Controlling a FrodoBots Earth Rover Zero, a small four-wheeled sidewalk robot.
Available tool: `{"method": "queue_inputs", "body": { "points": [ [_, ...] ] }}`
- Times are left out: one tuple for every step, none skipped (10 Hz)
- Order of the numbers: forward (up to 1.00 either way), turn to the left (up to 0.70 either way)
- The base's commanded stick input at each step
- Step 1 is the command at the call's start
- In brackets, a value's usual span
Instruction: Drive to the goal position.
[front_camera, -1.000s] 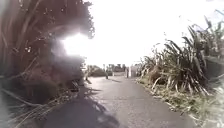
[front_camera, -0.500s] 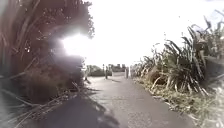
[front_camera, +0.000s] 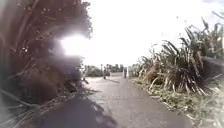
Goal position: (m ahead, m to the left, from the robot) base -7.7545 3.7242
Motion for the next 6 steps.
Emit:
{"method": "queue_inputs", "body": {
  "points": [
    [0.00,-0.70],
    [0.00,-0.70],
    [0.00,-0.70],
    [0.00,-0.70],
    [0.00,-0.70],
    [0.00,-0.70]
  ]
}}
